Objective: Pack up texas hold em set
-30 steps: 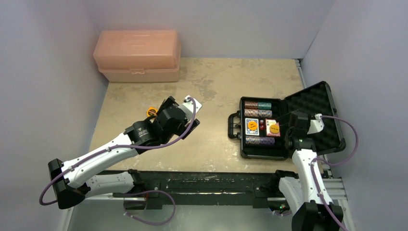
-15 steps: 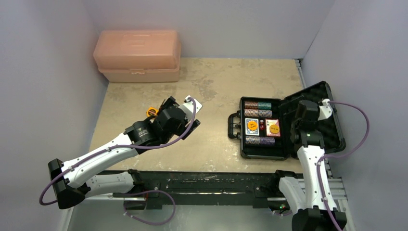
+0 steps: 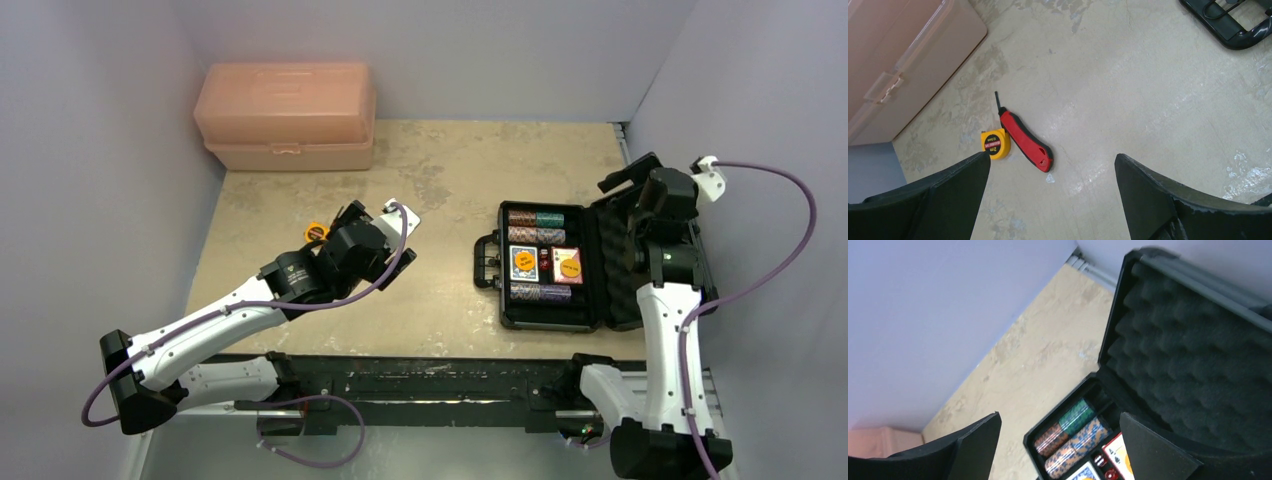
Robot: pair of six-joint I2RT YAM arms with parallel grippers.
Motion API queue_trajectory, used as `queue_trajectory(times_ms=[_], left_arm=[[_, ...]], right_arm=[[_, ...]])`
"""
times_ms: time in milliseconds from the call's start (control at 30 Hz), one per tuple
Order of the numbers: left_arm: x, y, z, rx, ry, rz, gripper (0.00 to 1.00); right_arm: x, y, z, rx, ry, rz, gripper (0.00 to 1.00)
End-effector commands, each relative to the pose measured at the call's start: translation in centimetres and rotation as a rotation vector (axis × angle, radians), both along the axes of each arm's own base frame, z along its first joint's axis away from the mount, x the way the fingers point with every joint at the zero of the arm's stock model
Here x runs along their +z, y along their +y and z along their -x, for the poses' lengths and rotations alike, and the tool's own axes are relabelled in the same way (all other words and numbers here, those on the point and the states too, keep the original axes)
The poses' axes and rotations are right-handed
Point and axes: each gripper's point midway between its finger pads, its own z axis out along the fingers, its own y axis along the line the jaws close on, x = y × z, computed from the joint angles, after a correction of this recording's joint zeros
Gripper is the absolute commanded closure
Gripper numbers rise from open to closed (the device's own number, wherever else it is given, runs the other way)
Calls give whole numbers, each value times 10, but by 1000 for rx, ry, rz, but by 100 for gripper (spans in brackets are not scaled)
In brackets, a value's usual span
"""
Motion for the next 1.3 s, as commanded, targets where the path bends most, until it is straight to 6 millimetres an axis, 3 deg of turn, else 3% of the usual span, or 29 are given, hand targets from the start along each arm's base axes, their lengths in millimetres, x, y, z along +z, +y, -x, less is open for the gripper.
queue_trajectory(times_ms=[0,200,367,567,767,1067,1267], left_arm=[[18,-4,1,-6,-28,55,5],[16,-7,2,-18,-16,57,5],[16,-7,2,-18,-17,60,5],[19,-8,4,-25,-13,77,5],[25,-8,12,-42,-11,118,5],[21,-14,14,-55,6,113,5],[16,-17,14,-59,17,95,6]], right_arm=[[36,-33,13,-127,-7,167,10],[64,-63,14,-275,19,261,28],[67,-85,3,-355,66,284,28],[53,-121,-8,-407,162,256,23],[22,-146,-18,-413,216,146,30],[-6,-176,-9,-553,225,76,45],[-23,-183,3,-599,251,31,46]])
